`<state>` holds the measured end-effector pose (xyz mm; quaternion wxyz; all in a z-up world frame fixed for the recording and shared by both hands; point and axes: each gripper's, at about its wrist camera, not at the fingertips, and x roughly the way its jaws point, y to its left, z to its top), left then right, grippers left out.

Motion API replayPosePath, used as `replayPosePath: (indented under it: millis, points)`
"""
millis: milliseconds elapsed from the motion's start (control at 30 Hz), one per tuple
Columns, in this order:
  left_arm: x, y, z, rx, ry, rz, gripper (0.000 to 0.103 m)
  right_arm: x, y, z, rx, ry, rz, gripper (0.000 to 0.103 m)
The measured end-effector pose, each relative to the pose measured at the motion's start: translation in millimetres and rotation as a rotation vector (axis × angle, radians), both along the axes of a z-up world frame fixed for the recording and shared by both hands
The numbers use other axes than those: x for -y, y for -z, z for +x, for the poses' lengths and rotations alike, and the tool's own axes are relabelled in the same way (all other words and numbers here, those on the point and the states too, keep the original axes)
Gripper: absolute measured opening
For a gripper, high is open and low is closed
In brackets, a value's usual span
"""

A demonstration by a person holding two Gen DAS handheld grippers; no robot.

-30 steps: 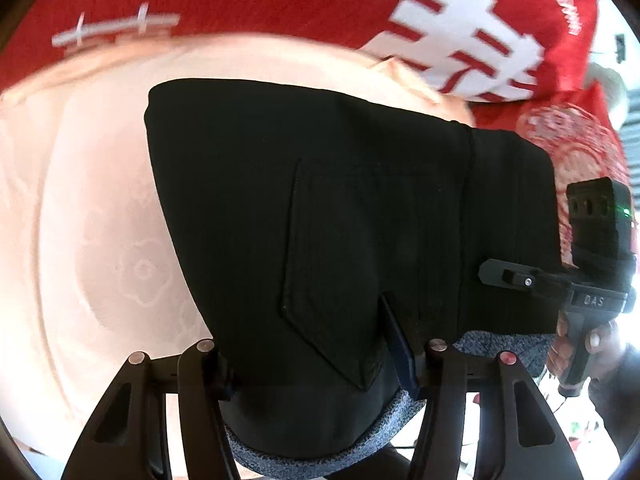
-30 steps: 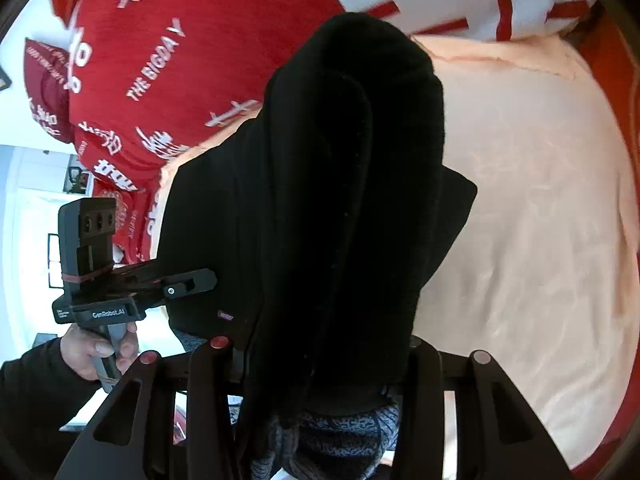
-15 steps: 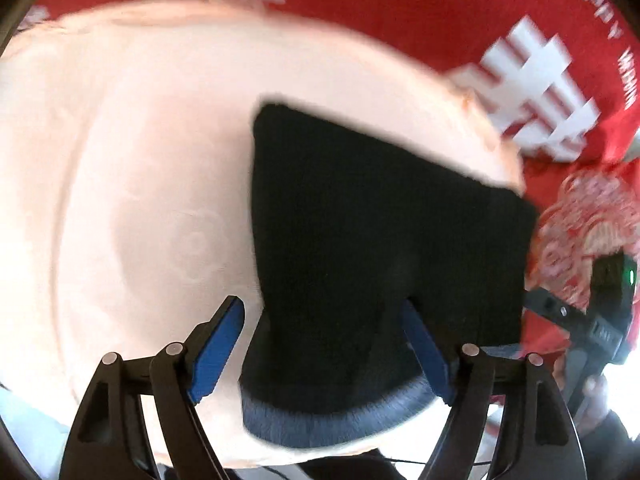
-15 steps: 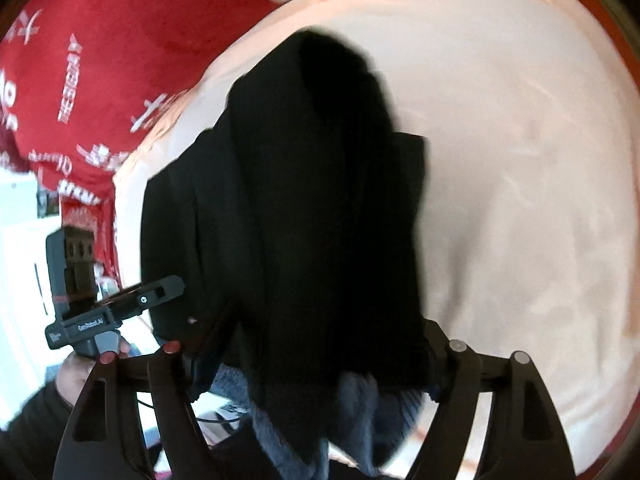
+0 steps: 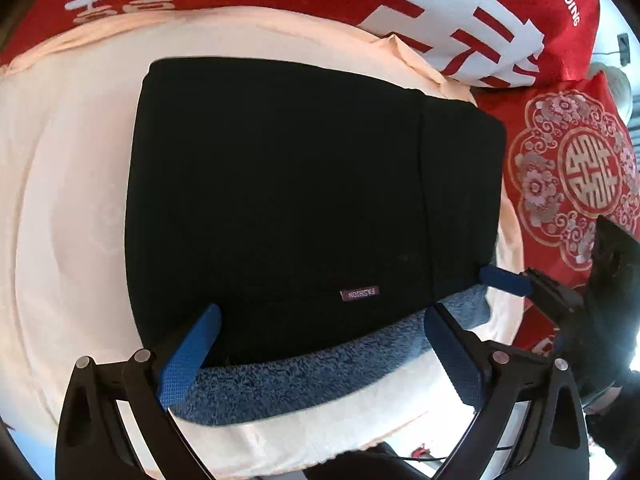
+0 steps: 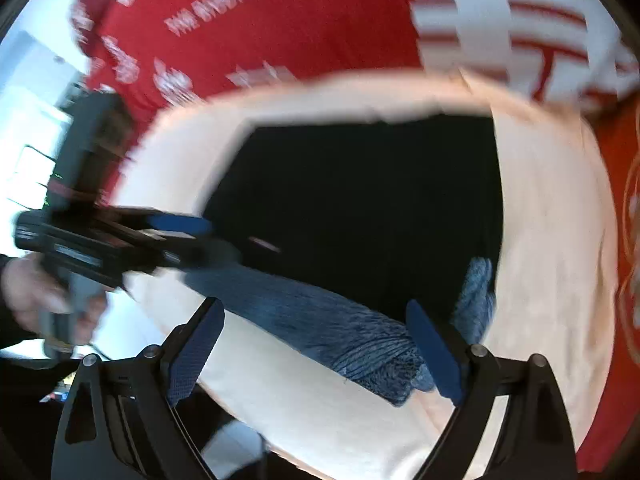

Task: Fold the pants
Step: 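Lay the folded pants flat on the peach cloth and open both grippers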

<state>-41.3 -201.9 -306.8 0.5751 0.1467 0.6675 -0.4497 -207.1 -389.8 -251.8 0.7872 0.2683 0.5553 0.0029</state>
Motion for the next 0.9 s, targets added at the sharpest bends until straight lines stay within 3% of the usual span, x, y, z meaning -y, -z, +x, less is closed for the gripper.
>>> replayPosePath:
  millis: [133,200,300,400,500,700,833,900]
  points:
    - [5.3,-9.7,-2.2,0.02,0.035,0.032,0.101,10.5,17.5,-9.9,0.023,0.018,0.051,0.094]
    - [4.6,-29.3,4.8,0.031,-0.008,-0.02,0.101,10.4,17.2,-8.0,0.014,0.005,0.047,0.095]
    - [10.3,-51.0,23.2,0.115,-0.044,-0.073,0.102,13.4,-6.1,6.5,-0.013,0.003,0.026,0.095]
    - [31.2,-41.5,37.9,0.158,-0.047,-0.018,0.102,25.2,-41.0,16.2,0.113,0.053,-0.038,0.098]
    - [53.5,-21.8,50.5,0.194,-0.035,0.063,0.102,39.8,-48.6,37.5,0.16,0.079,-0.147,0.101]
    - [74.9,10.0,59.5,0.164,-0.028,0.142,0.102,43.9,0.5,93.0,0.068,-0.14,-0.232,0.101]
    - [76.4,23.9,61.5,0.144,-0.016,0.17,0.102,61.6,35.4,104.1,-0.02,-0.127,-0.152,0.102]
    - [75.3,26.9,66.2,0.116,-0.03,0.162,0.102,67.1,43.2,102.2,-0.015,-0.119,-0.124,0.102]
